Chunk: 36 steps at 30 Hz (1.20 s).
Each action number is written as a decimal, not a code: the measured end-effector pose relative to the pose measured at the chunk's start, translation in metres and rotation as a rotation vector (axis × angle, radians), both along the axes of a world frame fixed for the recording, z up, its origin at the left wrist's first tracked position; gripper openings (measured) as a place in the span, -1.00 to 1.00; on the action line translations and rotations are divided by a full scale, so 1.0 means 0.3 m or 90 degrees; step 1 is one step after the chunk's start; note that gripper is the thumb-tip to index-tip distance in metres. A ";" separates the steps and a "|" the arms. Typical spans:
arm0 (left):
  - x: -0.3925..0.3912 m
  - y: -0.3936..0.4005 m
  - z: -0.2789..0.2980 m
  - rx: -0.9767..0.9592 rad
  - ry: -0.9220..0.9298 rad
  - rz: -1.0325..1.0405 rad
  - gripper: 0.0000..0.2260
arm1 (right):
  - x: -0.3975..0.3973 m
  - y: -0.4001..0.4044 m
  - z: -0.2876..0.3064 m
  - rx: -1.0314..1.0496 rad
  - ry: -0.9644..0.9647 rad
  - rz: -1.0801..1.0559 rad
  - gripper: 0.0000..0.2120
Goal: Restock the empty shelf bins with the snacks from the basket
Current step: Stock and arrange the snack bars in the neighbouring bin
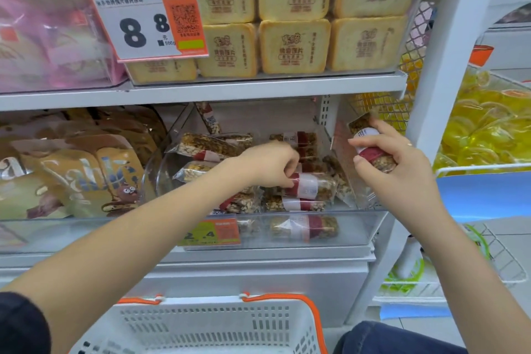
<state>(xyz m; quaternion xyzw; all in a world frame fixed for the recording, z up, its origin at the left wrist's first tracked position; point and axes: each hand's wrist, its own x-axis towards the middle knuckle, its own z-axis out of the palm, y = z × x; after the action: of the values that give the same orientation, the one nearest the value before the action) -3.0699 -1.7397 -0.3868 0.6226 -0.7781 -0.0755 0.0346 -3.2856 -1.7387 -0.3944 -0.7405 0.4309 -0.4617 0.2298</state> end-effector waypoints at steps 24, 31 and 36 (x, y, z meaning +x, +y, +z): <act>-0.023 -0.021 0.009 -0.082 -0.155 -0.130 -0.59 | -0.001 -0.003 -0.007 -0.022 0.055 0.009 -0.73; -0.018 -0.066 -0.019 -0.079 -0.262 -0.273 -0.70 | -0.012 -0.004 -0.004 -0.026 0.059 0.025 -0.72; -0.037 -0.038 0.018 -0.062 -0.183 -0.098 -0.43 | -0.011 -0.006 -0.009 -0.033 0.071 0.022 -0.72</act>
<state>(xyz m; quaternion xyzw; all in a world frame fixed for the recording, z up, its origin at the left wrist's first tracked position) -3.0809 -1.7510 -0.3815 0.5633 -0.8230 0.0499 -0.0527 -3.2890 -1.7406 -0.3972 -0.7782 0.4179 -0.4266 0.1943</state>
